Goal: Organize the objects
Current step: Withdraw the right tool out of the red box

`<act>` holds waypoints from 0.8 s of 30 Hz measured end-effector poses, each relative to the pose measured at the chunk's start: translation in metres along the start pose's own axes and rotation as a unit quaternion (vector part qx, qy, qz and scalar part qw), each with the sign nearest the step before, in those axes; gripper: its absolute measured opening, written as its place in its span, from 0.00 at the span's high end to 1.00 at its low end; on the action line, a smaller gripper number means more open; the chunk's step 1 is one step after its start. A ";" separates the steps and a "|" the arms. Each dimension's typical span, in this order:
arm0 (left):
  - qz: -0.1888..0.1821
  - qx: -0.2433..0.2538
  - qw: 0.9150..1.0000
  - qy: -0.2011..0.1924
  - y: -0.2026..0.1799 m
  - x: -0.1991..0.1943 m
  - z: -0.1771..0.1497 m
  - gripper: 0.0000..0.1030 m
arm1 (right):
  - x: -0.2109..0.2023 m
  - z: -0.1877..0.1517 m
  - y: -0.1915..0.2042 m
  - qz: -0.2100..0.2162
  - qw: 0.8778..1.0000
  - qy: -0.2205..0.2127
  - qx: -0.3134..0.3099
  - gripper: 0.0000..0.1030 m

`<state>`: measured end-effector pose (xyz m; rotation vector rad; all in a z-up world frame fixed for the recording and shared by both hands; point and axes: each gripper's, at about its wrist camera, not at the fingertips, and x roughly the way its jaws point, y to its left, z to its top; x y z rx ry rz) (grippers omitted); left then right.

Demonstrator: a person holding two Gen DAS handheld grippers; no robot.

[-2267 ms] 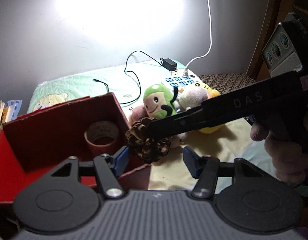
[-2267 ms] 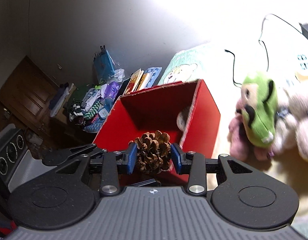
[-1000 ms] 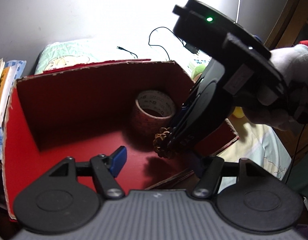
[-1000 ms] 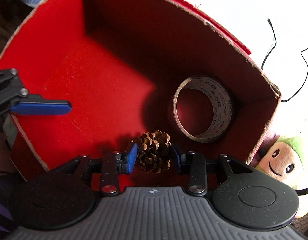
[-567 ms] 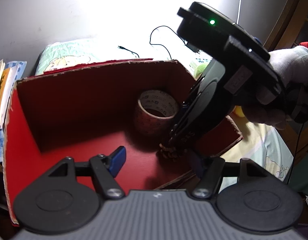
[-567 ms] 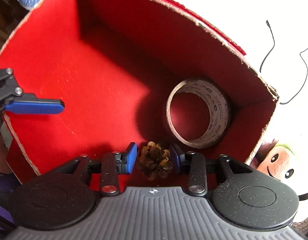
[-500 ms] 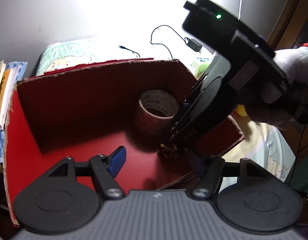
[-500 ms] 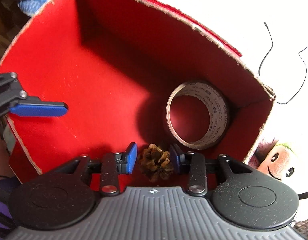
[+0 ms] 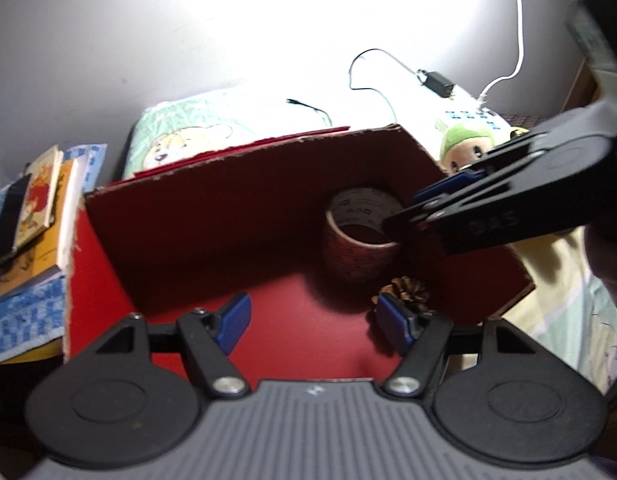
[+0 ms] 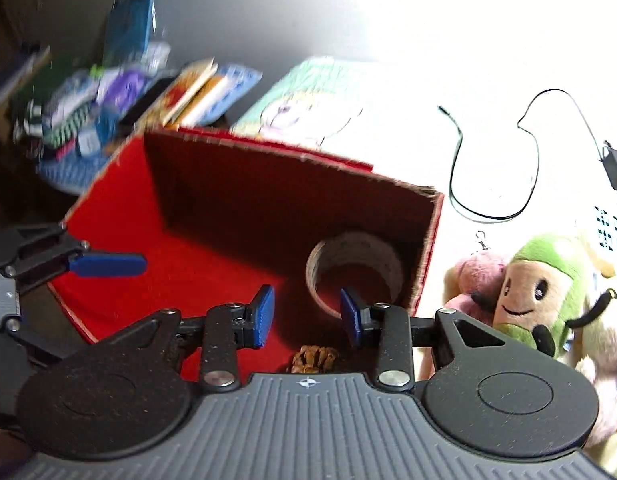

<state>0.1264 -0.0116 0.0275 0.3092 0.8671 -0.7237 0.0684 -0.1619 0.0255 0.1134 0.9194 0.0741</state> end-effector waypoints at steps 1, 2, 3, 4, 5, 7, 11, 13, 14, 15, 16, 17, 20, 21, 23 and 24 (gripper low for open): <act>0.010 -0.001 1.000 0.005 -0.001 0.001 0.002 0.31 | -0.007 -0.003 -0.007 -0.001 1.000 -0.012 0.010 0.63; 0.018 -0.004 1.000 0.011 -0.002 0.001 0.003 0.31 | -0.007 -0.004 -0.009 -0.002 1.000 -0.022 0.018 0.63; 0.026 -0.008 0.999 0.017 -0.003 0.002 0.004 0.31 | -0.006 0.003 -0.011 -0.002 0.999 -0.031 0.026 0.63; 0.033 -0.012 0.999 0.023 -0.003 0.002 0.004 0.31 | -0.009 0.002 -0.012 -0.001 0.999 -0.040 0.035 0.63; 0.042 -0.016 0.999 0.028 -0.004 0.003 0.005 0.31 | -0.016 0.004 -0.017 0.001 0.998 -0.049 0.045 0.63; 0.059 -0.023 0.997 0.036 -0.006 0.003 0.005 0.31 | -0.020 -0.003 -0.010 0.002 0.996 -0.069 0.060 0.63; 0.099 -0.029 0.994 0.040 -0.011 0.000 0.006 0.31 | -0.031 -0.005 -0.009 -0.006 0.991 -0.108 0.076 0.63; 0.113 -0.034 0.992 0.040 -0.014 -0.005 0.005 0.31 | -0.035 -0.011 -0.012 0.002 0.989 -0.119 0.093 0.63; 0.121 -0.036 0.991 0.039 -0.016 -0.007 0.005 0.31 | -0.038 -0.013 -0.014 0.010 0.987 -0.121 0.103 0.63; 0.129 -0.037 0.990 0.038 -0.018 -0.010 0.005 0.31 | -0.040 -0.016 -0.016 0.017 0.986 -0.122 0.113 0.63; 0.137 -0.037 0.989 0.036 -0.021 -0.012 0.005 0.31 | -0.042 -0.018 -0.018 0.022 0.985 -0.121 0.121 0.63; 0.145 -0.038 0.988 0.034 -0.023 -0.015 0.005 0.30 | -0.044 -0.021 -0.018 0.026 0.984 -0.122 0.126 0.63; 0.166 -0.042 0.985 0.029 -0.030 -0.023 0.003 0.28 | -0.052 -0.029 -0.020 0.030 0.982 -0.129 0.134 0.62; 0.172 -0.044 0.984 0.028 -0.032 -0.026 0.002 0.28 | -0.055 -0.031 -0.020 0.030 0.981 -0.133 0.135 0.62; 0.183 -0.049 0.981 0.027 -0.036 -0.031 0.000 0.28 | -0.059 -0.034 -0.022 0.033 0.981 -0.134 0.133 0.62; 0.188 -0.051 0.980 0.026 -0.037 -0.033 -0.002 0.28 | -0.061 -0.036 -0.022 0.037 0.981 -0.135 0.133 0.62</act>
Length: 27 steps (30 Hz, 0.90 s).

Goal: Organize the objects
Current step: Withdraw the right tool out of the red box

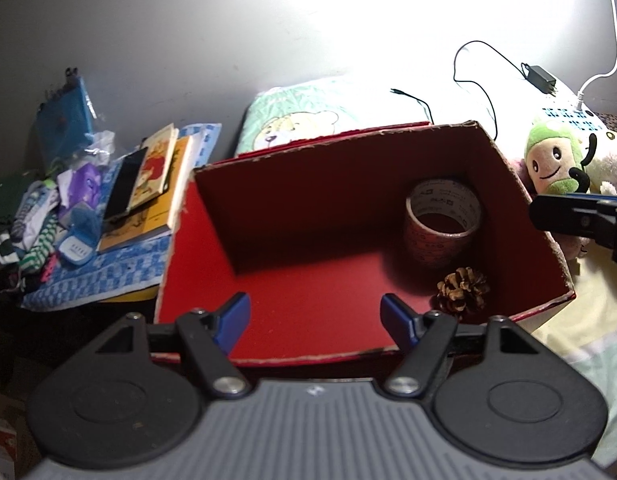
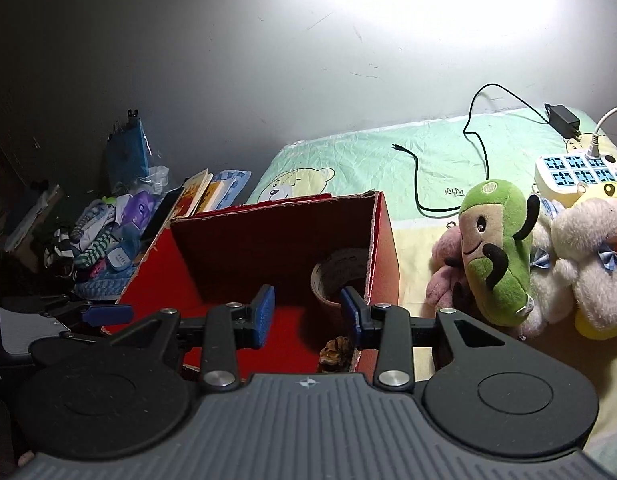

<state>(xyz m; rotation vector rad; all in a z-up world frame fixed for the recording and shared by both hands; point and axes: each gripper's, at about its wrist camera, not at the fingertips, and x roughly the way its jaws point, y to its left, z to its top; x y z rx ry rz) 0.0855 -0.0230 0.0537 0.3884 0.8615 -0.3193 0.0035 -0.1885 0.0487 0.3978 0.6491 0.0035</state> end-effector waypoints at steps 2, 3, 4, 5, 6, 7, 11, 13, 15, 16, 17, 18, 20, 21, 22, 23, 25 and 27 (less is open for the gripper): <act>0.010 -0.006 1.000 -0.002 -0.002 -0.006 -0.003 0.27 | -0.004 -0.003 -0.002 0.006 1.000 0.000 0.000 0.62; 0.015 -0.009 1.000 -0.002 -0.003 -0.008 -0.005 0.27 | -0.006 -0.004 -0.002 0.009 1.000 0.000 -0.001 0.62; 0.019 -0.013 1.000 -0.002 -0.003 -0.010 -0.007 0.27 | -0.008 -0.005 -0.003 0.011 1.000 -0.002 -0.003 0.62; 0.024 -0.017 1.000 -0.002 -0.004 -0.013 -0.009 0.27 | -0.011 -0.007 -0.003 0.013 1.000 -0.004 -0.006 0.62; 0.028 -0.021 0.999 -0.001 -0.005 -0.015 -0.011 0.27 | -0.013 -0.009 -0.003 0.014 1.000 -0.007 -0.010 0.62; 0.032 -0.025 0.999 0.001 -0.006 -0.017 -0.013 0.26 | -0.015 -0.010 -0.003 0.015 1.000 -0.008 -0.013 0.62; 0.050 -0.040 0.998 0.004 -0.010 -0.024 -0.023 0.25 | -0.021 -0.016 -0.007 0.026 0.999 -0.009 -0.021 0.62; 0.059 -0.047 0.997 0.007 -0.012 -0.027 -0.027 0.25 | -0.026 -0.019 -0.011 0.037 0.999 -0.009 -0.019 0.62; 0.064 -0.053 0.996 0.009 -0.015 -0.030 -0.031 0.25 | -0.031 -0.022 -0.014 0.047 0.999 -0.011 -0.018 0.62; 0.067 -0.057 0.996 0.010 -0.017 -0.032 -0.034 0.24 | -0.034 -0.023 -0.015 0.050 0.998 -0.012 -0.019 0.62; 0.070 -0.059 0.996 0.011 -0.019 -0.034 -0.036 0.24 | -0.036 -0.024 -0.017 0.053 0.998 -0.013 -0.021 0.62; 0.072 -0.061 0.995 0.012 -0.022 -0.034 -0.038 0.24 | -0.038 -0.026 -0.018 0.055 0.998 -0.013 -0.023 0.62; 0.079 -0.062 0.995 0.016 -0.027 -0.035 -0.041 0.24 | -0.041 -0.030 -0.021 0.057 0.998 -0.008 -0.024 0.62; 0.082 -0.061 0.995 0.018 -0.030 -0.036 -0.043 0.24 | -0.041 -0.032 -0.023 0.059 0.998 -0.005 -0.022 0.62; 0.083 -0.061 0.994 0.020 -0.032 -0.036 -0.045 0.24 | -0.042 -0.034 -0.024 0.061 0.998 -0.002 -0.019 0.62; 0.084 -0.061 0.994 0.023 -0.034 -0.036 -0.047 0.24 | -0.042 -0.037 -0.026 0.062 0.998 0.001 -0.017 0.62; 0.085 -0.060 0.994 0.028 -0.039 -0.036 -0.051 0.23 | -0.043 -0.041 -0.029 0.063 0.998 0.008 -0.013 0.62; 0.087 -0.059 0.994 0.033 -0.044 -0.035 -0.055 0.22 | -0.044 -0.047 -0.030 0.062 0.998 0.015 -0.012 0.62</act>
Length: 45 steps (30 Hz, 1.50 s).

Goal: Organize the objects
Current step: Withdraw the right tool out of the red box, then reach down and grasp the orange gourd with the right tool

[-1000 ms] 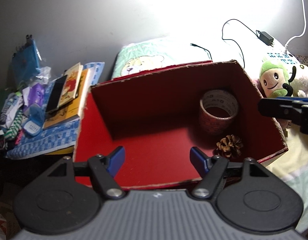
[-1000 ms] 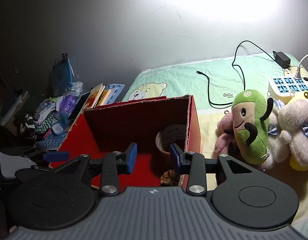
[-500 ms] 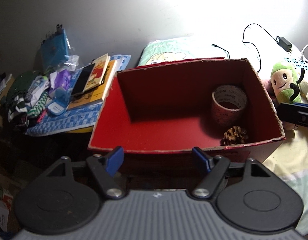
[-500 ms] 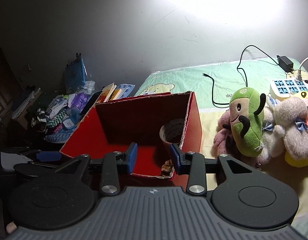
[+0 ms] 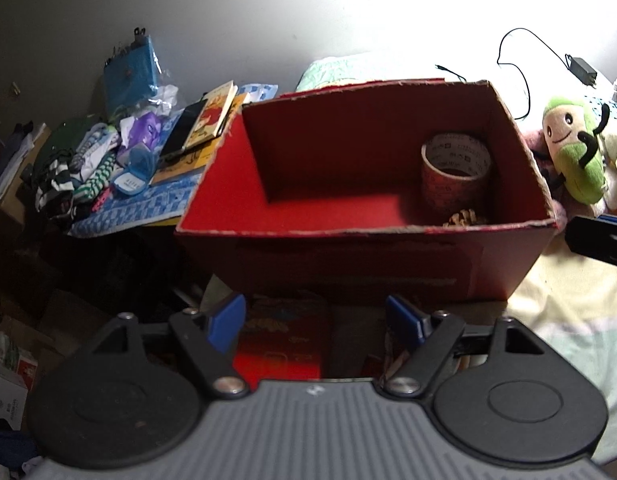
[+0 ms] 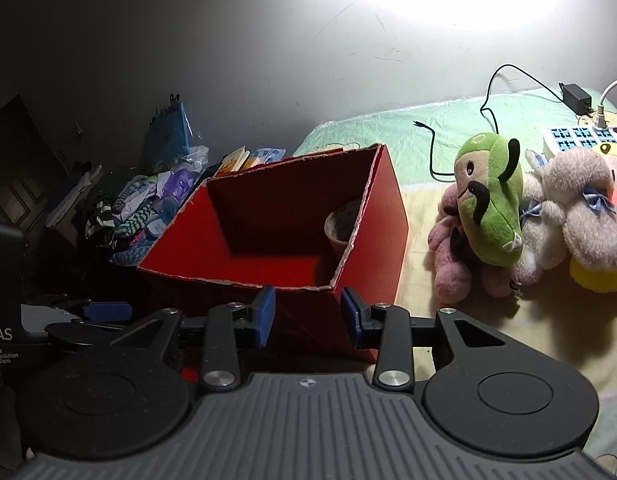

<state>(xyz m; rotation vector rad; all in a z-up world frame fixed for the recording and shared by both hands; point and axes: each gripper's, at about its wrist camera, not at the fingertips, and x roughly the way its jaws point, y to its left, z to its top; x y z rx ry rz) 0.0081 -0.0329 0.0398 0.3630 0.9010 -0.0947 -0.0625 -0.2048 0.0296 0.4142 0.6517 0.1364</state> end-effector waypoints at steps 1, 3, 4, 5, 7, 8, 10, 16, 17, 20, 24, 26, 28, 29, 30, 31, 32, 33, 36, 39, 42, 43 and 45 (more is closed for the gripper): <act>0.001 0.001 1.000 0.002 -0.002 0.001 -0.002 0.22 | 0.000 -0.002 0.000 0.000 1.000 0.003 0.000 0.62; 0.003 0.002 1.000 0.007 -0.005 0.001 -0.005 0.22 | 0.000 -0.006 -0.001 0.003 1.000 0.010 0.001 0.62; 0.004 0.003 1.000 0.009 -0.006 0.001 -0.006 0.22 | -0.001 -0.008 0.000 0.003 1.000 0.013 0.001 0.62; 0.004 0.003 1.000 0.010 -0.007 0.001 -0.007 0.21 | -0.001 -0.010 0.000 0.005 1.000 0.015 0.000 0.62; 0.006 0.005 1.000 0.011 -0.010 0.001 -0.009 0.21 | -0.001 -0.013 0.001 0.008 1.000 0.021 -0.002 0.62; 0.008 0.007 1.000 0.011 -0.012 0.001 -0.010 0.21 | 0.000 -0.014 0.002 0.009 1.000 0.023 -0.002 0.62; 0.011 0.010 1.000 0.013 -0.015 0.001 -0.013 0.21 | 0.000 -0.017 0.002 0.011 1.000 0.027 -0.001 0.62; 0.016 0.021 0.999 0.029 -0.021 0.008 -0.018 0.21 | 0.006 -0.025 -0.004 0.016 0.999 0.044 0.013 0.62; 0.017 0.022 0.999 0.032 -0.022 0.010 -0.019 0.20 | 0.007 -0.026 -0.005 0.016 0.999 0.047 0.015 0.62; 0.019 0.025 0.999 0.039 -0.025 0.013 -0.021 0.18 | 0.011 -0.030 -0.008 0.022 0.998 0.058 0.024 0.62; 0.023 0.032 0.998 0.045 -0.030 0.017 -0.023 0.18 | 0.016 -0.034 -0.010 0.032 0.997 0.069 0.031 0.63; 0.023 0.035 0.998 0.049 -0.032 0.019 -0.024 0.18 | 0.018 -0.037 -0.012 0.037 0.996 0.076 0.036 0.63; 0.023 0.037 0.998 0.055 -0.034 0.021 -0.025 0.18 | 0.021 -0.040 -0.015 0.044 0.995 0.084 0.043 0.63; 0.022 0.038 0.997 0.058 -0.034 0.022 -0.026 0.19 | 0.022 -0.041 -0.016 0.046 0.994 0.088 0.048 0.63; 0.022 0.040 0.997 0.060 -0.034 0.024 -0.027 0.19 | 0.023 -0.043 -0.017 0.047 0.993 0.092 0.052 0.63; 0.022 0.041 0.997 0.063 -0.034 0.025 -0.028 0.19 | 0.025 -0.044 -0.019 0.048 0.993 0.095 0.057 0.63; 0.023 0.042 0.997 0.066 -0.034 0.026 -0.029 0.19 | 0.026 -0.046 -0.021 0.049 0.992 0.099 0.063 0.63; 0.024 0.041 0.996 0.070 -0.034 0.028 -0.030 0.19 | 0.027 -0.047 -0.022 0.051 0.991 0.102 0.069 0.63; 0.022 0.040 0.996 0.079 -0.033 0.031 -0.032 0.21 | 0.031 -0.051 -0.027 0.058 0.988 0.114 0.086 0.63; 0.007 0.040 0.996 0.083 -0.032 0.030 -0.035 0.26 | 0.035 -0.055 -0.031 0.073 0.984 0.128 0.104 0.63; -0.050 0.023 0.995 0.083 -0.023 0.026 -0.036 0.29 | 0.038 -0.057 -0.034 0.088 0.978 0.142 0.121 0.63; -0.073 0.014 0.994 0.083 -0.019 0.024 -0.037 0.30 | 0.039 -0.057 -0.035 0.092 0.977 0.145 0.127 0.63; -0.114 -0.002 0.990 0.082 -0.012 0.022 -0.038 0.36 | 0.041 -0.057 -0.037 0.099 0.974 0.151 0.137 0.63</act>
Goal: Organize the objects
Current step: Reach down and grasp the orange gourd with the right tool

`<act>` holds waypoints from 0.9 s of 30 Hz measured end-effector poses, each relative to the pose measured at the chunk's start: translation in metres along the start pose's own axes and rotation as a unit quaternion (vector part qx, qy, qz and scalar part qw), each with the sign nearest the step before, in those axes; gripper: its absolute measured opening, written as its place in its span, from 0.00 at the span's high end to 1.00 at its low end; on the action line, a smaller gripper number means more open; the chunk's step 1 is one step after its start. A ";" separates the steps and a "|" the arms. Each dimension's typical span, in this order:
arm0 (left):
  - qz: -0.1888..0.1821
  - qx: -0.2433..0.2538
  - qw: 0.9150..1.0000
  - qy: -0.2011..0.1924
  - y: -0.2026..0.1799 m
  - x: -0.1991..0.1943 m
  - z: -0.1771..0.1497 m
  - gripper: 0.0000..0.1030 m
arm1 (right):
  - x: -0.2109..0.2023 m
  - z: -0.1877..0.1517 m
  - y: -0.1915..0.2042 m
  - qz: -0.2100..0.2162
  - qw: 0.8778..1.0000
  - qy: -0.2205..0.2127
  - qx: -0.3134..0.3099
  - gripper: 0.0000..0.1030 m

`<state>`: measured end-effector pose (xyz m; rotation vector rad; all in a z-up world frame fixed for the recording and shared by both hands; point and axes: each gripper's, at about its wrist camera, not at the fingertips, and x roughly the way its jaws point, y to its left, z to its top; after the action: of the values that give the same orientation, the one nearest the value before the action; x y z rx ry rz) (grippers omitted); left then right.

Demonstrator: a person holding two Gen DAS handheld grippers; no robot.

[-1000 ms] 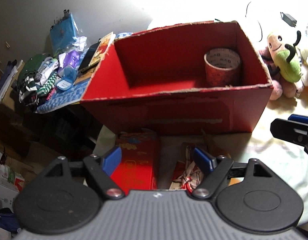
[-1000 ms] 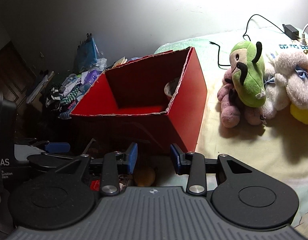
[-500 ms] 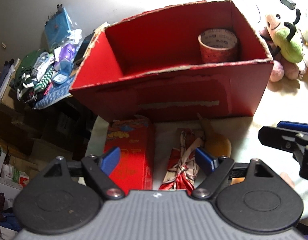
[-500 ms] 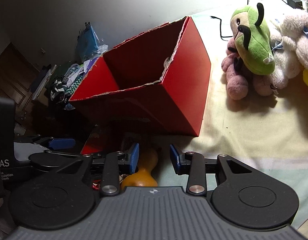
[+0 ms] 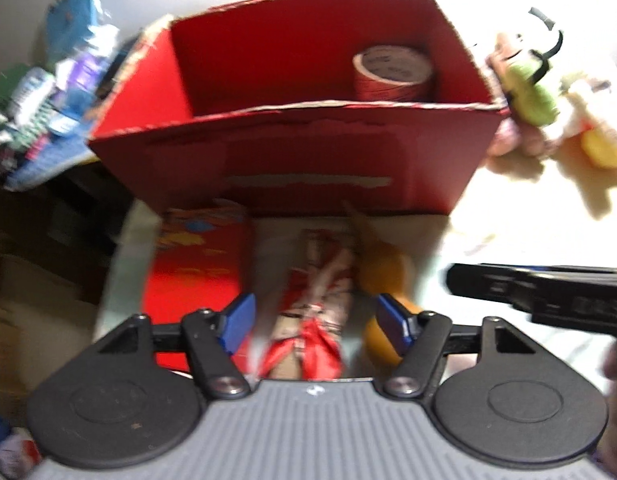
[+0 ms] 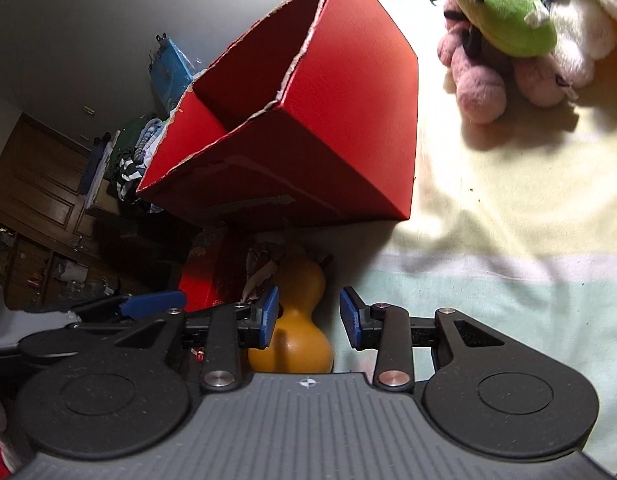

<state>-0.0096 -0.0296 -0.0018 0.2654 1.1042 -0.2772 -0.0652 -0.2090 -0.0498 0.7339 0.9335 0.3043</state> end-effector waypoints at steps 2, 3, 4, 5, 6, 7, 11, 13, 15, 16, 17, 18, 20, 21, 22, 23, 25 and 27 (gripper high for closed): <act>-0.038 -0.008 0.999 -0.002 0.003 -0.003 -0.003 0.37 | 0.002 0.002 -0.003 0.011 1.000 0.008 0.013 0.63; -0.054 -0.008 0.999 -0.003 0.002 -0.004 -0.005 0.37 | 0.003 0.004 -0.006 0.017 1.000 0.012 0.021 0.63; -0.066 -0.006 0.998 -0.004 -0.002 -0.004 -0.007 0.37 | 0.004 0.004 -0.007 0.022 0.999 0.017 0.027 0.63; -0.075 -0.002 0.997 -0.005 -0.004 -0.004 -0.008 0.37 | 0.006 0.006 -0.008 0.028 0.999 0.023 0.032 0.63; -0.081 0.001 0.997 -0.006 -0.008 -0.005 -0.009 0.37 | 0.008 0.007 -0.009 0.032 0.998 0.029 0.037 0.63; -0.088 0.005 0.996 -0.007 -0.012 -0.005 -0.010 0.37 | 0.011 0.007 -0.010 0.035 0.998 0.036 0.040 0.63; -0.128 0.010 0.992 -0.008 -0.019 -0.001 -0.011 0.37 | 0.018 0.008 -0.011 0.044 0.996 0.053 0.048 0.63; -0.139 0.010 0.990 -0.002 -0.022 0.006 -0.011 0.36 | 0.020 0.009 -0.012 0.049 0.996 0.060 0.051 0.63; -0.148 0.005 0.989 0.009 -0.022 0.015 -0.010 0.37 | 0.022 0.010 -0.012 0.053 0.995 0.067 0.052 0.63; -0.150 0.000 0.989 0.014 -0.022 0.019 -0.010 0.36 | 0.023 0.011 -0.012 0.053 0.995 0.071 0.052 0.63; -0.149 -0.003 0.989 0.016 -0.021 0.022 -0.010 0.36 | 0.024 0.012 -0.012 0.053 0.995 0.074 0.052 0.63; -0.152 -0.003 0.988 0.018 -0.020 0.025 -0.009 0.36 | 0.025 0.013 -0.011 0.053 0.994 0.077 0.052 0.63; -0.161 -0.006 0.987 0.022 -0.018 0.031 -0.008 0.35 | 0.028 0.013 -0.011 0.051 0.994 0.084 0.053 0.63; -0.166 -0.007 0.986 0.024 -0.017 0.033 -0.007 0.34 | 0.030 0.014 -0.011 0.052 0.993 0.087 0.053 0.63; -0.168 -0.008 0.985 0.026 -0.016 0.036 -0.007 0.33 | 0.031 0.014 -0.011 0.050 0.993 0.090 0.053 0.63; -0.169 -0.007 0.985 0.028 -0.016 0.040 -0.006 0.33 | 0.031 0.015 -0.011 0.048 0.993 0.091 0.051 0.63; -0.169 -0.008 0.985 0.034 -0.017 0.048 -0.005 0.33 | 0.032 0.015 -0.011 0.044 0.993 0.093 0.050 0.63; -0.172 -0.007 0.984 0.040 -0.019 0.054 -0.004 0.33 | 0.033 0.016 -0.013 0.043 0.993 0.096 0.052 0.63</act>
<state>0.0034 -0.0503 -0.0534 0.0719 1.2296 -0.5706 -0.0342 -0.2082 -0.0732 0.8532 1.1084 0.4089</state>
